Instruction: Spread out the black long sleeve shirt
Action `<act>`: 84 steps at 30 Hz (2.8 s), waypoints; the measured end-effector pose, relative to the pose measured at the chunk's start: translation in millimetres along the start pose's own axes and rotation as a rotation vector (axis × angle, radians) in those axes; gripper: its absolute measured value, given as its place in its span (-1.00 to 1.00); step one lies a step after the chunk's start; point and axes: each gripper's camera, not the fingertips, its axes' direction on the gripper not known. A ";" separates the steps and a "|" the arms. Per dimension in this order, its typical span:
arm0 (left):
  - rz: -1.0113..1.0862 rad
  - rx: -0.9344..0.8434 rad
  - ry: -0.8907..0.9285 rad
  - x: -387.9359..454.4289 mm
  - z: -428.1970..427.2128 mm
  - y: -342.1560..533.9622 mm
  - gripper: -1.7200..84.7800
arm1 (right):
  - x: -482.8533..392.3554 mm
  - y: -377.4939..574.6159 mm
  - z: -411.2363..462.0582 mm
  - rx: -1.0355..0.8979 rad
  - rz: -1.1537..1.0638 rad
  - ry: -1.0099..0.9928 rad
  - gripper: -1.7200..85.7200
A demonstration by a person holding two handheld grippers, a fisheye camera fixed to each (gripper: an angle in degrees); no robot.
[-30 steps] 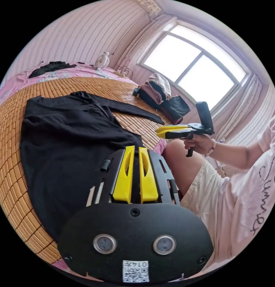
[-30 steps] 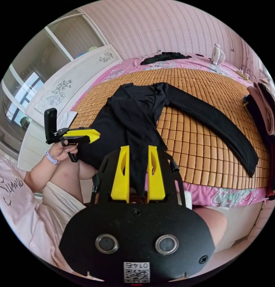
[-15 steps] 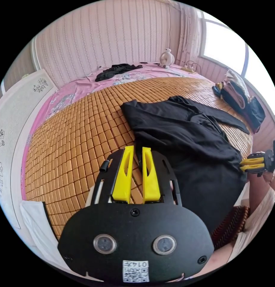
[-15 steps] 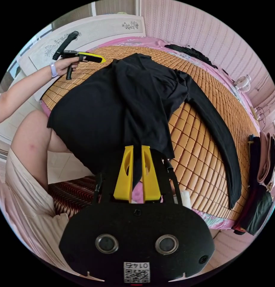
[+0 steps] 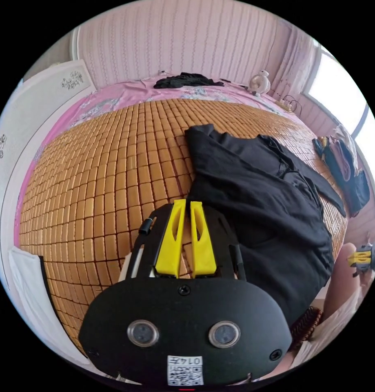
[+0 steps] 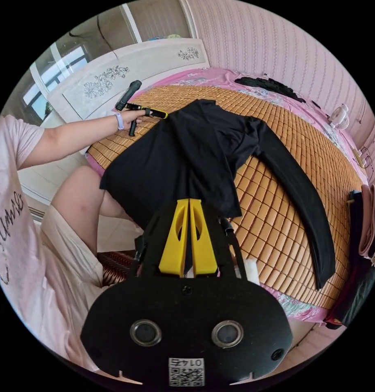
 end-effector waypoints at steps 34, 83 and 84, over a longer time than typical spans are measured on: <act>0.360 -0.007 0.339 243.0 -94.3 154.9 -0.83 | 38.7 28.7 -46.2 0.012 0.131 -0.069 -0.78; 0.575 -0.009 0.319 305.8 -81.7 162.3 -0.98 | 208.2 43.0 -141.8 0.227 0.457 0.142 -0.80; 0.568 -0.003 0.312 304.7 -81.0 160.3 -0.98 | 225.4 51.4 -156.1 0.275 0.516 0.241 -0.78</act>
